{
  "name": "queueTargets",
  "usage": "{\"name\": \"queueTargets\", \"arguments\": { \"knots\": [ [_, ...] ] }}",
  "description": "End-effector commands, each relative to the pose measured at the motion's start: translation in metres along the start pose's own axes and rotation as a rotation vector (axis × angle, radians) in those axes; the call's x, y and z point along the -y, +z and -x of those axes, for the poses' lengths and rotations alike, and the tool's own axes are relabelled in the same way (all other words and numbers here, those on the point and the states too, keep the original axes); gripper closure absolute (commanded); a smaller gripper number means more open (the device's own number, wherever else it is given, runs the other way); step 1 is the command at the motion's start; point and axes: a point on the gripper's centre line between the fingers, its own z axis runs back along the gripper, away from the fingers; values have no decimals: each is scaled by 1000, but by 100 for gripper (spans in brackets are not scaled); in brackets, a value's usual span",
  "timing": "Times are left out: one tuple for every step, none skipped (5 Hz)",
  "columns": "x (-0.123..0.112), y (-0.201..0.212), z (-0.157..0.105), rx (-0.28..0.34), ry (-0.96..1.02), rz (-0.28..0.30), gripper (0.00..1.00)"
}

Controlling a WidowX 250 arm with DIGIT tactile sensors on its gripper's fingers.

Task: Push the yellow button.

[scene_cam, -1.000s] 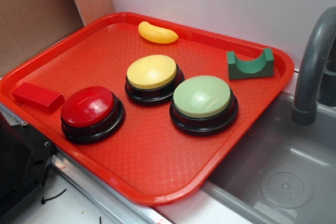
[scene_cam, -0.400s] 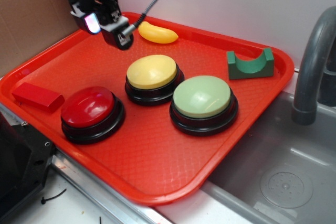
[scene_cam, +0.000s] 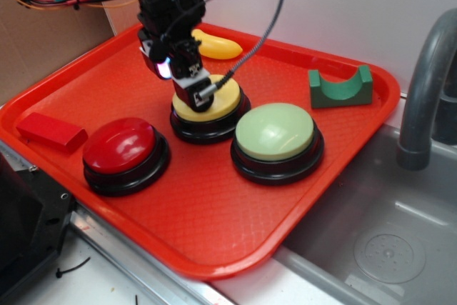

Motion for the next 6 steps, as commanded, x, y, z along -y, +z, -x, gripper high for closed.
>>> {"name": "queueTargets", "arguments": {
  "knots": [
    [-7, -7, -14, -4, 11, -9, 0],
    [-11, 21, -12, -12, 39, -31, 0],
    [-17, 52, -9, -3, 104, -67, 0],
    [-20, 67, -4, -18, 140, -74, 0],
    [-24, 74, 2, -46, 182, -111, 0],
    [-29, 87, 10, -40, 213, -98, 0]
  ]
}}
